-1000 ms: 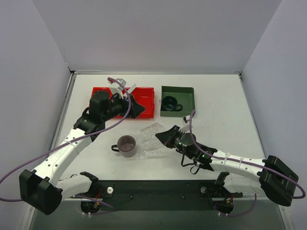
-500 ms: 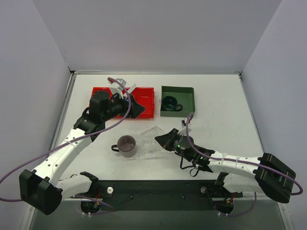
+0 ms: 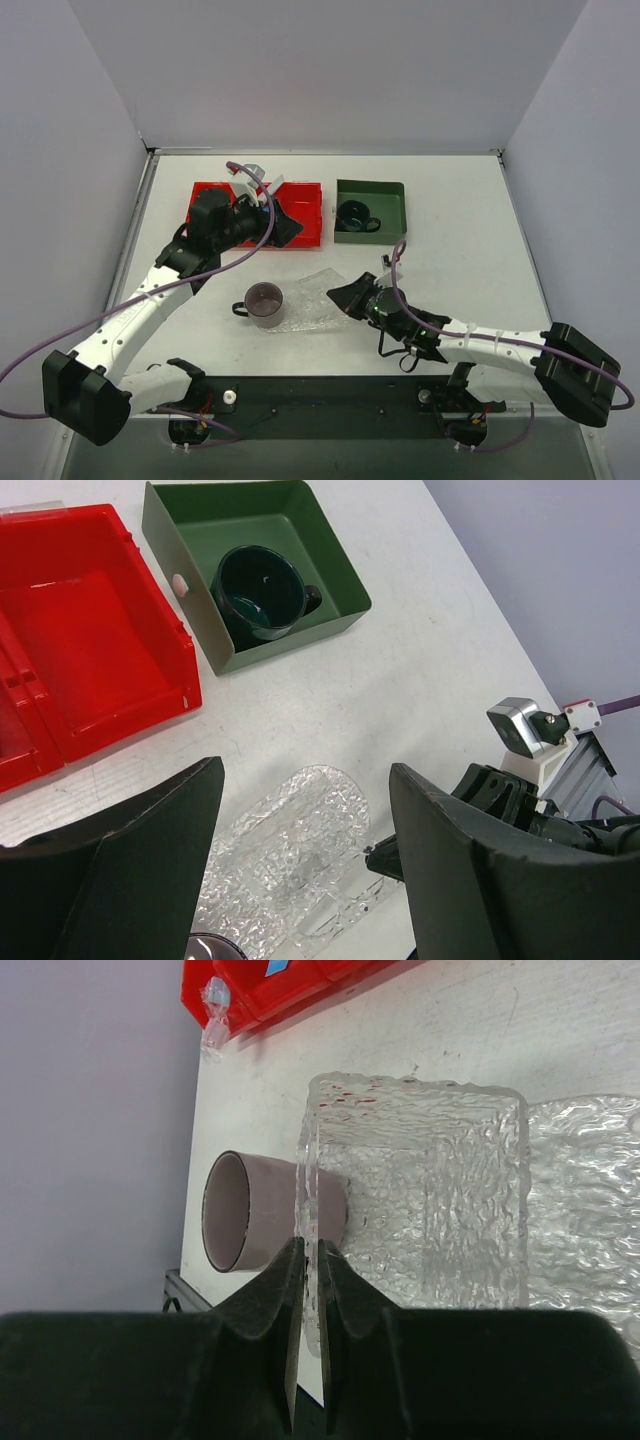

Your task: Prepare toiletry sets of a toothbrush and toothpaste on the tray

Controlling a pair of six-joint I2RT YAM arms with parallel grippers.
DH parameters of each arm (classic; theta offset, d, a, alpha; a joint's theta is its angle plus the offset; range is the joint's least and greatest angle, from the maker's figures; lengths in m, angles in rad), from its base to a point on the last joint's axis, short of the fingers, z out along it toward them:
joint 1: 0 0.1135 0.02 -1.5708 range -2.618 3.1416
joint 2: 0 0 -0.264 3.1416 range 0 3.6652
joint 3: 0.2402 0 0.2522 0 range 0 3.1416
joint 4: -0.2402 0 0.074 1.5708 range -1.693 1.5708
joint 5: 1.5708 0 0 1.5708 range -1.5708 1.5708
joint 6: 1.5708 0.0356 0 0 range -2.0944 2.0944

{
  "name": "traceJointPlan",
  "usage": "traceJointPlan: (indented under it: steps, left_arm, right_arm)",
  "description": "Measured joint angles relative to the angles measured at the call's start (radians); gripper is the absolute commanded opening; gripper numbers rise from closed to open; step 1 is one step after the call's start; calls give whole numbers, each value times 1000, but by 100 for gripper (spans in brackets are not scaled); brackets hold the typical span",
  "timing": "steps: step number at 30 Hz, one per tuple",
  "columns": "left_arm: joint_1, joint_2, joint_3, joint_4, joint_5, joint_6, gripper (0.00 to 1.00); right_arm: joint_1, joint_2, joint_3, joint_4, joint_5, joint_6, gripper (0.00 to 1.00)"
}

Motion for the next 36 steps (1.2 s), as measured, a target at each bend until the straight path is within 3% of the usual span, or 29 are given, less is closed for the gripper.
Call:
traceJointPlan:
  steps: [4, 7, 13, 20, 28, 36]
  left_arm:
    - [0, 2, 0, 0, 0, 0, 77]
    - [0, 2, 0, 0, 0, 0, 77]
    - [0, 3, 0, 0, 1, 0, 77]
    - [0, 7, 0, 0, 5, 0, 77]
    - [0, 11, 0, 0, 5, 0, 77]
    - [0, 11, 0, -2, -12, 6, 77]
  right_arm:
    - [0, -38, 1, -78, 0, -4, 29]
    - [0, -67, 1, -153, 0, -7, 38]
    - [0, -114, 1, -257, -1, -22, 46]
    - [-1, -137, 77, -439, 15, -69, 48]
    - [-1, -135, 309, -779, 108, -89, 47]
    - [2, -21, 446, -977, 119, -80, 43]
